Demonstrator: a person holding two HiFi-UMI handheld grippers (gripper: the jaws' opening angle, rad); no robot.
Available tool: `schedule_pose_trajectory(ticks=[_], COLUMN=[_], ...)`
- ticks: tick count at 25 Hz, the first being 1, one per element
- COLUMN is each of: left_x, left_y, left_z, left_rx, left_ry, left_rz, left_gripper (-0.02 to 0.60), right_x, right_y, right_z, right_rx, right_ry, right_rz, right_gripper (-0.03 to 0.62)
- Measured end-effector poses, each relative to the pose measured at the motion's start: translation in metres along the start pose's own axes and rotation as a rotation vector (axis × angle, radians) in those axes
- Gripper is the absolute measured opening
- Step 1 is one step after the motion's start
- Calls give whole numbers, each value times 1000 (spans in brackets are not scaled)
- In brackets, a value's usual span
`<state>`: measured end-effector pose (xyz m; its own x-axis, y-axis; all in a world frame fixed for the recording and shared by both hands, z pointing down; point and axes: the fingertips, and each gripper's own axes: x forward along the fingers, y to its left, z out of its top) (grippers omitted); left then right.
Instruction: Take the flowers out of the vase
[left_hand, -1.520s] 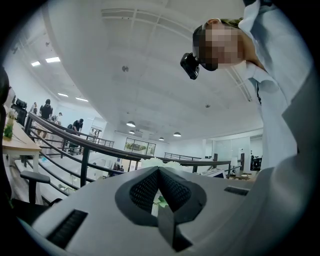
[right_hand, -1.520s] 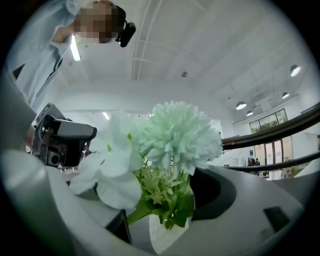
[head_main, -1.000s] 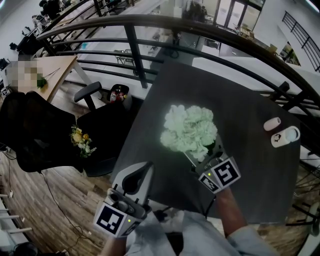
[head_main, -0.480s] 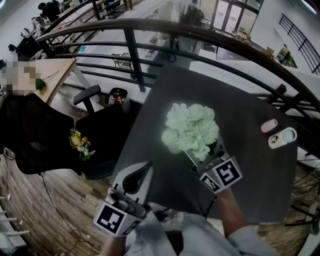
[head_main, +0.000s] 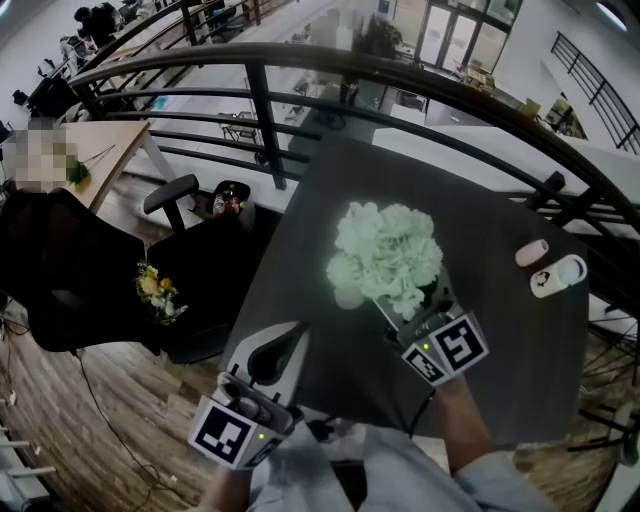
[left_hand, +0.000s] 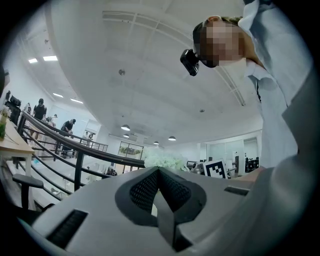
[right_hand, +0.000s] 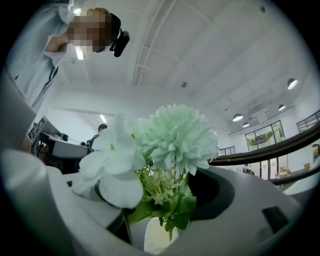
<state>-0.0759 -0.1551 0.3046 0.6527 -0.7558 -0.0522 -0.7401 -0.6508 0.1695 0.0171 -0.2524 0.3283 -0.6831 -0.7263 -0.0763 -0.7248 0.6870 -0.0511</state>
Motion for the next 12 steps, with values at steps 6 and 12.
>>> schedule_pose_trajectory(ticks=[6, 12], left_x=[-1, 0], left_y=[-1, -1], left_z=[2, 5], left_rx=[2, 14], left_ry=[-13, -22], left_rz=[-15, -32], left_gripper=[-2, -2], right_x=[-2, -7], right_y=[3, 7], right_z=[9, 21], right_rx=[-12, -26], right_ry=[-4, -20], right_rz=[-7, -16], right_gripper=[317, 318])
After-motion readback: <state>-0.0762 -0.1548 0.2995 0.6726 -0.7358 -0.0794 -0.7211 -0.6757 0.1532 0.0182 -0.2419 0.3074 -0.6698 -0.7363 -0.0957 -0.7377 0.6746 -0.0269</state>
